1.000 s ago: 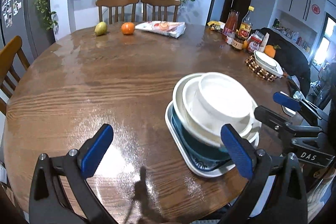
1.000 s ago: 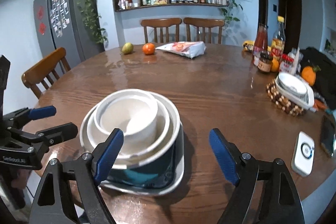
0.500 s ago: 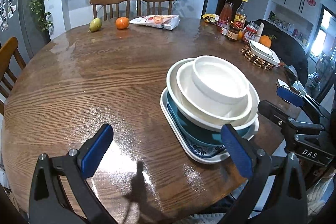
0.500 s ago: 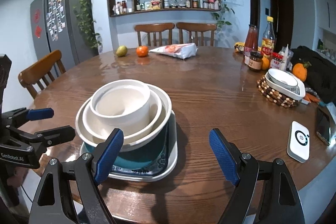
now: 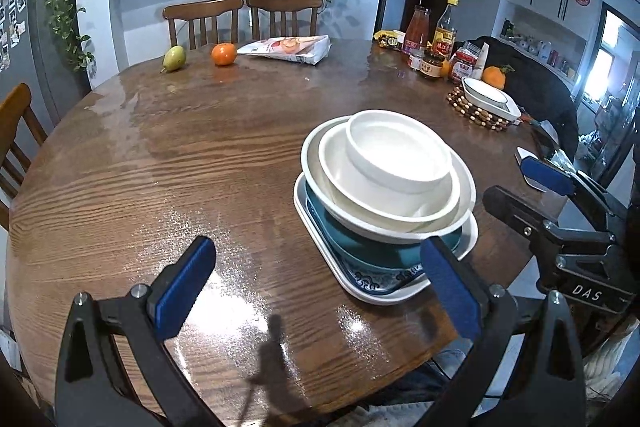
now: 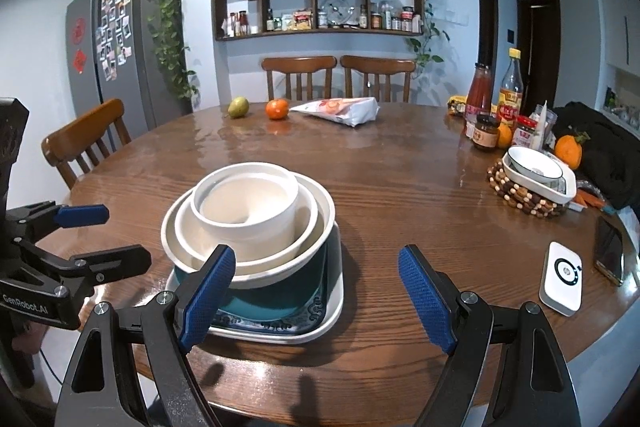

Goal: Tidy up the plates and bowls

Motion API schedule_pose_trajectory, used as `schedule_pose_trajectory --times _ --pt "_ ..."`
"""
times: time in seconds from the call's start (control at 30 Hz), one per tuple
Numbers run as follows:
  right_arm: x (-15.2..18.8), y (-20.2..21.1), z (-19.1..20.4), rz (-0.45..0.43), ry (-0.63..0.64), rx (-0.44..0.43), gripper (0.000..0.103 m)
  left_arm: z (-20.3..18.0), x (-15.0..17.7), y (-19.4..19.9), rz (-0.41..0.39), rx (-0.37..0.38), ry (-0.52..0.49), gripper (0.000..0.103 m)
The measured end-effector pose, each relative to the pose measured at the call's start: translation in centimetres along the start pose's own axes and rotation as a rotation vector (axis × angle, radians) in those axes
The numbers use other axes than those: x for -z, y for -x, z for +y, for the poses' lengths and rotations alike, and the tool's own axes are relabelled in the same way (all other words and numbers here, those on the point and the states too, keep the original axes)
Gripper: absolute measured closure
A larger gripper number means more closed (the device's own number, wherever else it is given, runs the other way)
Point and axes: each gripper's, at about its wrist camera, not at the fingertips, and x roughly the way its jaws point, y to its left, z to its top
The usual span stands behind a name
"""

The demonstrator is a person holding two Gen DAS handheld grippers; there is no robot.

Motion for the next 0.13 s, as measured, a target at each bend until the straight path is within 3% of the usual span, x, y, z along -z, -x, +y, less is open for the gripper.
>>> schedule_pose_trajectory --times 0.13 --pt "-0.03 0.02 -0.02 -0.001 0.001 0.004 0.019 -0.09 0.01 0.13 0.000 0.007 -0.001 0.001"
